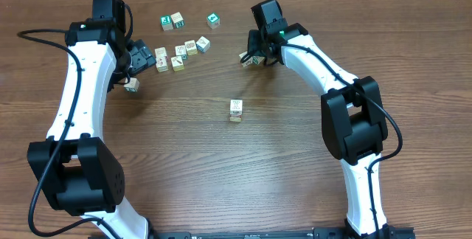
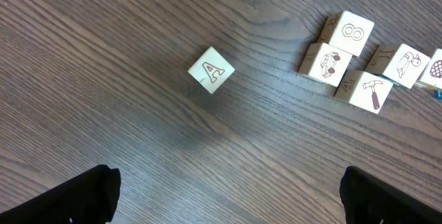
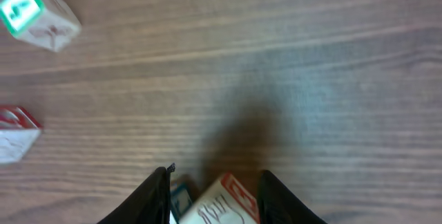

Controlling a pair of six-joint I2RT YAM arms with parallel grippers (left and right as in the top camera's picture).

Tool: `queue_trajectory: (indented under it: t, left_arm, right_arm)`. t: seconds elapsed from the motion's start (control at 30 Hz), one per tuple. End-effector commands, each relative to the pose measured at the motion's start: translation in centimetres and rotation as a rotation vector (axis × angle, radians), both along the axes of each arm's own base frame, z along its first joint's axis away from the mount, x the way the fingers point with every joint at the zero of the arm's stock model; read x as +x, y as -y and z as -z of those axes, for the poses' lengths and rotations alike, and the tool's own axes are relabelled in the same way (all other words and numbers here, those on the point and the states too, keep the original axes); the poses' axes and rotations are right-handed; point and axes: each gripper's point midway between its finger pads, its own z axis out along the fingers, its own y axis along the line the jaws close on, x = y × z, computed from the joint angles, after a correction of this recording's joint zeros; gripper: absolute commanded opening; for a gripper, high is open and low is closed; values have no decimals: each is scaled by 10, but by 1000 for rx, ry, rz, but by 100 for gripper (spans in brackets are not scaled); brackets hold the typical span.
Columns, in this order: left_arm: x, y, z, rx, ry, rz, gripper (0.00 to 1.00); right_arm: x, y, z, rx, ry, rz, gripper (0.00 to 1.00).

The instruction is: Form a tower

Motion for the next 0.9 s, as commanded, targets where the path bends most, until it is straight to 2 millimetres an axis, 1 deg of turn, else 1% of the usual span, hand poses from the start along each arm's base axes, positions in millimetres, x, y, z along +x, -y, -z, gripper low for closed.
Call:
queue_trajectory:
  t: [0.0,0.07,0.1,0.2,0.4,0.87]
  left_arm:
    - [2,0,-10,4,27,13,100]
    - [2,0,-10,3,28,13,100]
    - [2,0,-10,3,28,13,100]
    - [2,0,-10,4,28,13,100]
    - [2,0,-10,3,28,13,100]
    - [2,0,-10,3,28,13,99]
  right_arm:
    - [6,7,0,-15,20,20,36]
    - [7,6,1,-13,25,20,28]
    - [7,6,2,-11,29,20,25]
    - [8,6,5,-7,40,20,22]
    - [2,8,13,-18,12,19,20]
    - [-30,21,31,-80,-136,17,20]
